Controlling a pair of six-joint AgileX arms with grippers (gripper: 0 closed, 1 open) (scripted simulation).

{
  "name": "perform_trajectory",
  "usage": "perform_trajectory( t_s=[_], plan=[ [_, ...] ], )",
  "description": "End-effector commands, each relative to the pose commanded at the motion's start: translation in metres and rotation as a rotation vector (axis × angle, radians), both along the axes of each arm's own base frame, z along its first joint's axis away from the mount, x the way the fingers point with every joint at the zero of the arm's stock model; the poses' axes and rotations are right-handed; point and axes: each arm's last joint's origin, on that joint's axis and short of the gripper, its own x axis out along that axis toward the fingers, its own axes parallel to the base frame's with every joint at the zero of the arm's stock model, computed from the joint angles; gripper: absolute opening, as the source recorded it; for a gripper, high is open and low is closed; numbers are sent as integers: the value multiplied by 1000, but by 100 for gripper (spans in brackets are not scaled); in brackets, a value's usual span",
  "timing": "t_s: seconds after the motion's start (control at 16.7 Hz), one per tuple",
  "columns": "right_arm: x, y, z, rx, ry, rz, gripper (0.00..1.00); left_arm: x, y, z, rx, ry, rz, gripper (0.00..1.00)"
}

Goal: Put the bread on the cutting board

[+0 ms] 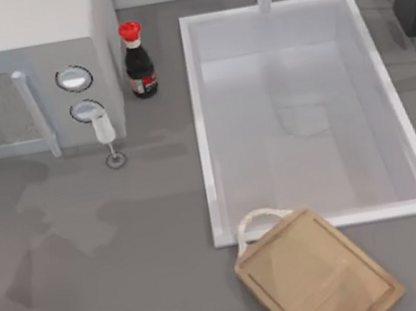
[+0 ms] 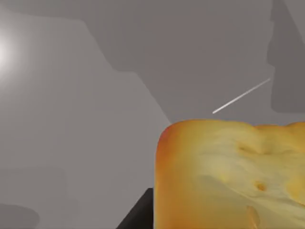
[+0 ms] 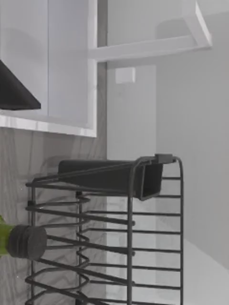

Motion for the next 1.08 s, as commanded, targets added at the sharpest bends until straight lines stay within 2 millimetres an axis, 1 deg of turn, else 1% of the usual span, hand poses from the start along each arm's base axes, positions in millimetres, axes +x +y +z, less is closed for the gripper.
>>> perform_trajectory(
  t_s=[0.24,0.3,0.42,0.48,0.6,0.78,0.96,1.08],
  plan=[
    [0,0,0,0,0,0,100,0,0,-2,0,4,0,0],
    [0,0,0,0,0,0,100,1,-3,-2,1,6,0,0],
    [0,0,0,0,0,0,100,3,-18,-1,6,12,0,0],
    [0,0,0,0,0,0,100,5,-31,0,10,17,0,0],
    [0,0,0,0,0,0,100,7,-66,1,21,26,1,0],
    [0,0,0,0,0,0,100,1,-137,0,43,41,18,0],
    [0,0,0,0,0,0,100,-19,-212,-5,69,51,65,0],
    [0,0,0,0,0,0,100,-36,-256,-9,82,53,118,0]
  ],
)
